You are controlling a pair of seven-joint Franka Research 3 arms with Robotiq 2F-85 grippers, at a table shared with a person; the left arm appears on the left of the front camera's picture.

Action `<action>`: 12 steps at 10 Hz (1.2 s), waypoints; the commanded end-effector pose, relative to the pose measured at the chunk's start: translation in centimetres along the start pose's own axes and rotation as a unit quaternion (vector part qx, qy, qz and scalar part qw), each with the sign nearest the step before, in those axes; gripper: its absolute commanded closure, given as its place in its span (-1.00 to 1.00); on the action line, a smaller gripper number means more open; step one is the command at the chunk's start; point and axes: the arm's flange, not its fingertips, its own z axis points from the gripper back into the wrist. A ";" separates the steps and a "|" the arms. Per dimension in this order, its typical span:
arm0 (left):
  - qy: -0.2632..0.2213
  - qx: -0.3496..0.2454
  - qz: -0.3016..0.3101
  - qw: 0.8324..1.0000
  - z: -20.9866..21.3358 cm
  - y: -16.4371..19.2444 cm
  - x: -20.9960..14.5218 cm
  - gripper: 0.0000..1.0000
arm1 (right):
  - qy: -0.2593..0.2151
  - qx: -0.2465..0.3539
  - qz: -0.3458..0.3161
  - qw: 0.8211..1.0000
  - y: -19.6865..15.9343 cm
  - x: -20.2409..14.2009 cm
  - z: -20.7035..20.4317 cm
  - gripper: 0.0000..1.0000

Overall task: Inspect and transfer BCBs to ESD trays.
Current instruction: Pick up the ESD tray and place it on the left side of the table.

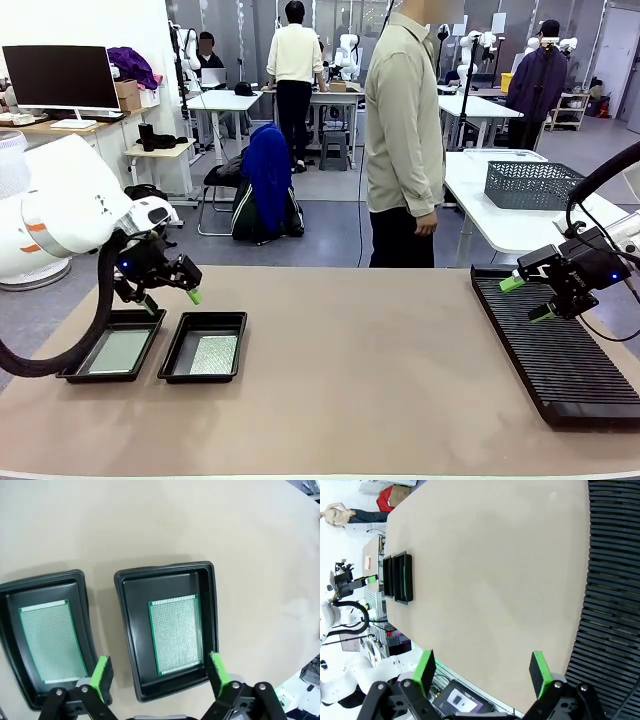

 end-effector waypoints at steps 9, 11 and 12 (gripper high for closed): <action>0.063 0.116 -0.008 0.991 4.7 -2.9 -0.9 -1.00 | -0.001 0.000 -0.002 1.000 0.2 0.0 -0.1 -1.00; 0.059 0.101 -0.016 0.993 4.3 -2.9 -1.0 -1.00 | -0.001 0.000 -0.002 1.000 0.2 0.0 -0.1 -1.00; 0.059 0.101 -0.016 0.993 4.3 -2.9 -1.0 -1.00 | -0.001 0.000 -0.002 1.000 0.2 0.0 -0.1 -1.00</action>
